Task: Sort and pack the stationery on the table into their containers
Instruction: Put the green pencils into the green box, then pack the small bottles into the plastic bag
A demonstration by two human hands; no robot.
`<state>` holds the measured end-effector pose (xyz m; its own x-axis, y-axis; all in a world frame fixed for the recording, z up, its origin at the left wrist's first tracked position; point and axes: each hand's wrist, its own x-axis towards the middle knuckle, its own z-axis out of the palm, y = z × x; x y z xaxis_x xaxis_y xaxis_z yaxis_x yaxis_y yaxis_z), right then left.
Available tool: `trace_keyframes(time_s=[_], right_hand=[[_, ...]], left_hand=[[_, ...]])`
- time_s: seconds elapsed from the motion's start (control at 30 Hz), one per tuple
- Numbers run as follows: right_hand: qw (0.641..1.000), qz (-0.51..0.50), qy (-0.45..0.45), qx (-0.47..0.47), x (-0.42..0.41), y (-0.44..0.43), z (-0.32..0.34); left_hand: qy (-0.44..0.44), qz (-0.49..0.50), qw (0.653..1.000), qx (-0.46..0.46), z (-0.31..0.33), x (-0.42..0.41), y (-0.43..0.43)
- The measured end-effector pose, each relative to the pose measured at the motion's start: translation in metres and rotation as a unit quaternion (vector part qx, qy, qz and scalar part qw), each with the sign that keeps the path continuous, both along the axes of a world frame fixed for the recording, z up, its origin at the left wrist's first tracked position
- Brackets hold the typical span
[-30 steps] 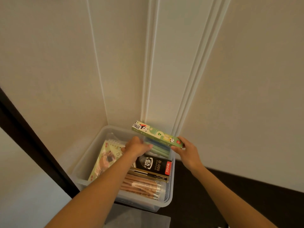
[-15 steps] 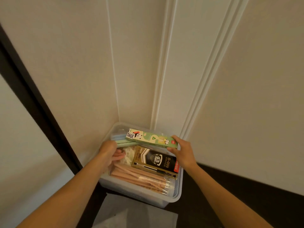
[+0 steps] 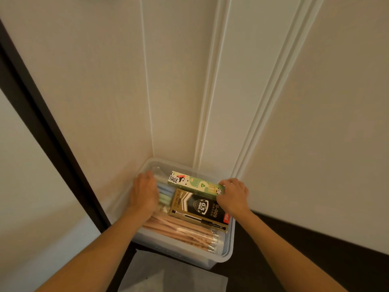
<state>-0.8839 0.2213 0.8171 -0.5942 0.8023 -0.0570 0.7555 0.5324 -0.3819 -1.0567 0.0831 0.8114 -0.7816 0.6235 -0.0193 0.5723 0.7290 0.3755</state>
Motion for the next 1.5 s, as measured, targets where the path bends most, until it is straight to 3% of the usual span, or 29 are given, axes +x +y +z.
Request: trace_keyframes(time_s=[0.13, 0.37, 0.5, 0.67, 0.73, 0.83, 0.87, 1.0, 1.2, 1.4, 1.5], right_hand=[[0.997, 0.076, 0.006, -0.019, -0.005, -0.009, -0.001], [0.995, 0.051, 0.036, -0.079, -0.007, 0.001, 0.002], [0.986, 0.056, 0.053, -0.148, -0.005, 0.003, 0.007], [0.997, 0.067, -0.045, -0.021, 0.001, 0.012, 0.004], [0.995, 0.055, 0.002, -0.081, 0.008, 0.012, 0.003], [0.939, -0.012, 0.155, -0.307, 0.019, 0.006, 0.011], [0.922, -0.028, 0.185, -0.338, 0.023, 0.004, 0.014], [0.907, -0.06, 0.261, -0.325, 0.042, -0.008, 0.033], [0.879, -0.168, 0.323, -0.308, 0.119, -0.029, 0.042], [0.811, -0.299, 0.395, -0.311, 0.211, -0.047, 0.019], [0.792, -0.31, 0.41, -0.329, 0.245, -0.066, -0.001]], left_hand=[[-0.035, -0.058, 0.997, 0.028, -0.012, 0.008, 0.013], [-0.045, -0.049, 0.997, 0.041, -0.013, 0.0, 0.007], [-0.07, 0.009, 0.992, 0.1, -0.002, 0.005, 0.02], [-0.093, 0.01, 0.989, 0.119, -0.001, 0.014, 0.034], [-0.096, 0.012, 0.989, 0.111, -0.005, 0.01, 0.037], [-0.118, 0.045, 0.985, 0.116, -0.003, 0.012, 0.037], [-0.118, 0.058, 0.984, 0.121, -0.001, 0.016, 0.036], [-0.085, 0.075, 0.98, 0.162, 0.017, 0.047, 0.033], [-0.131, -0.023, 0.956, 0.26, 0.052, 0.133, 0.029], [-0.092, -0.168, 0.958, 0.215, 0.037, 0.236, 0.005], [-0.067, -0.183, 0.978, 0.077, -0.004, 0.267, -0.009]])
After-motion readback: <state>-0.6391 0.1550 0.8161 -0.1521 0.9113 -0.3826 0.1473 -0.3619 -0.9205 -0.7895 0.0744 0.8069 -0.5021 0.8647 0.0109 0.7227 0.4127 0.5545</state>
